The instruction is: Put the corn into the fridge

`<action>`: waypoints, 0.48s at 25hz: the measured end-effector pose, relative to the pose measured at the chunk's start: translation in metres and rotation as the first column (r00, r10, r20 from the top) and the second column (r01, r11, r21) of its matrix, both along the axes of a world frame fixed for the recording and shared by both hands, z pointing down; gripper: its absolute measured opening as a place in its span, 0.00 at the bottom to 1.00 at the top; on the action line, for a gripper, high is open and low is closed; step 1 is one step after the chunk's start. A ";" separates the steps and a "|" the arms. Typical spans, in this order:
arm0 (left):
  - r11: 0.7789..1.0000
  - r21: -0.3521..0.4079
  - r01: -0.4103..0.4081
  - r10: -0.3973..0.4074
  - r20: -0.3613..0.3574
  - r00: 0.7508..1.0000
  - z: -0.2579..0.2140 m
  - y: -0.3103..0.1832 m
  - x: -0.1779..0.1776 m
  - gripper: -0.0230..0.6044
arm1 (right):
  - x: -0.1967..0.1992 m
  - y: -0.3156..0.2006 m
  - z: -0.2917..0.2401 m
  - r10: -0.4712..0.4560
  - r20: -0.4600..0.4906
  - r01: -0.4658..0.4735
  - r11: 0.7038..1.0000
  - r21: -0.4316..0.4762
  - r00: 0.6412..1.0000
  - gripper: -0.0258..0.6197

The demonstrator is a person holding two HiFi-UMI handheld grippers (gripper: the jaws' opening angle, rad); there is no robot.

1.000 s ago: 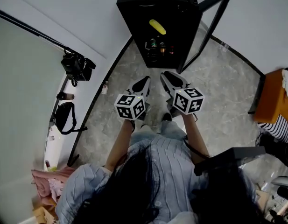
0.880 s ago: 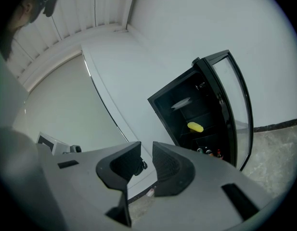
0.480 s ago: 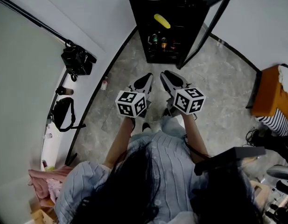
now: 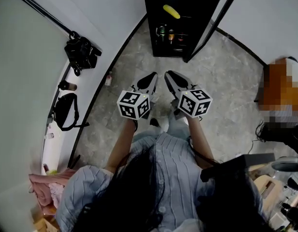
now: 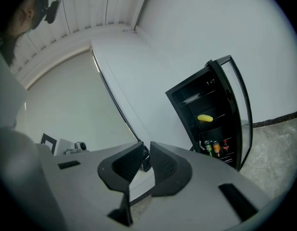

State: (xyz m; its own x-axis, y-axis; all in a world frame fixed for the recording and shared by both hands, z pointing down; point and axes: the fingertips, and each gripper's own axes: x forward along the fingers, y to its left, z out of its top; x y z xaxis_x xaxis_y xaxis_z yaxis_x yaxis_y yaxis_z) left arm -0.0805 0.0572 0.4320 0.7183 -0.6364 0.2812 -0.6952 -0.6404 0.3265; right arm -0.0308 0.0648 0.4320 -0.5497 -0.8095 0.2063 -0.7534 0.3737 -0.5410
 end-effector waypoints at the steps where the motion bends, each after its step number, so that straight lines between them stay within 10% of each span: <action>1: 1.000 0.003 -0.006 0.006 0.000 1.000 -0.001 0.005 -0.003 0.05 | -0.003 0.005 0.000 0.004 -0.001 -0.004 1.000 0.001 1.000 0.12; 12: 1.000 0.021 -0.021 0.021 -0.017 1.000 -0.001 0.049 -0.037 0.05 | -0.040 0.053 0.007 -0.005 -0.046 0.005 1.000 -0.002 0.999 0.09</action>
State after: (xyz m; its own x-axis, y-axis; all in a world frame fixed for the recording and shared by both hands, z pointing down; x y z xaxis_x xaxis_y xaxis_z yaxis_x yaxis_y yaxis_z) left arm -0.1171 0.1065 0.4312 0.7359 -0.6270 0.2554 -0.6762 -0.6615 0.3244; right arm -0.0707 0.1175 0.4393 -0.5433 -0.8066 0.2327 -0.7758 0.3764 -0.5064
